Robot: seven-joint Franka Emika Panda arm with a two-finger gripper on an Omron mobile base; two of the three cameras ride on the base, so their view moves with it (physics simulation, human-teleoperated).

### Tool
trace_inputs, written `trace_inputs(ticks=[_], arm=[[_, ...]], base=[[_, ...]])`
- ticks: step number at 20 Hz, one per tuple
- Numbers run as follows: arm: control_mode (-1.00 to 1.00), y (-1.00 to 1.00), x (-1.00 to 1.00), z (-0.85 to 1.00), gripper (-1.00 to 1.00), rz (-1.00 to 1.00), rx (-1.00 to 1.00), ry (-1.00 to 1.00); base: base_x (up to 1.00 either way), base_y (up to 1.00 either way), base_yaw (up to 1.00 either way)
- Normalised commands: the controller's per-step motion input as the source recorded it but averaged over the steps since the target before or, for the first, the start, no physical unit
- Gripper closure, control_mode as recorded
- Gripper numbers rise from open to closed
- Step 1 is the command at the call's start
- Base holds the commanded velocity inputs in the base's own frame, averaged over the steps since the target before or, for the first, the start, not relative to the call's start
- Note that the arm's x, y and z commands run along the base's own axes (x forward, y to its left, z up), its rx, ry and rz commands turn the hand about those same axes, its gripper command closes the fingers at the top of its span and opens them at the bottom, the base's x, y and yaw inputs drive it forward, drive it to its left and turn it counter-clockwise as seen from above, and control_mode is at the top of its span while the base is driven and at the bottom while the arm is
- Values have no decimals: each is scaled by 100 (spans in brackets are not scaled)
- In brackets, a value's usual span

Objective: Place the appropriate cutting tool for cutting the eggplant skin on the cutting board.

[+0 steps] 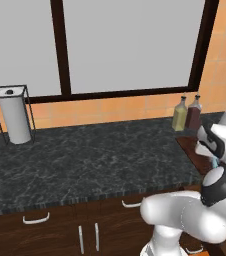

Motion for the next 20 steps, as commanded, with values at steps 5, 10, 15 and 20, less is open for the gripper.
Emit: trace_inputs(ticks=[5, 10, 15, 20], arm=[[-100, 0, 71, -16, 100, 21, -3, -5], [-100, -5, 26, -30, 100, 24, -6, -3], [-100, -20, 9, -31, 100, 22, -4, -5], [-100, -9, 22, -24, 100, 17, -2, -1]], base=[[0, 0, 0], [0, 0, 0], [0, 0, 0], [0, 0, 0]])
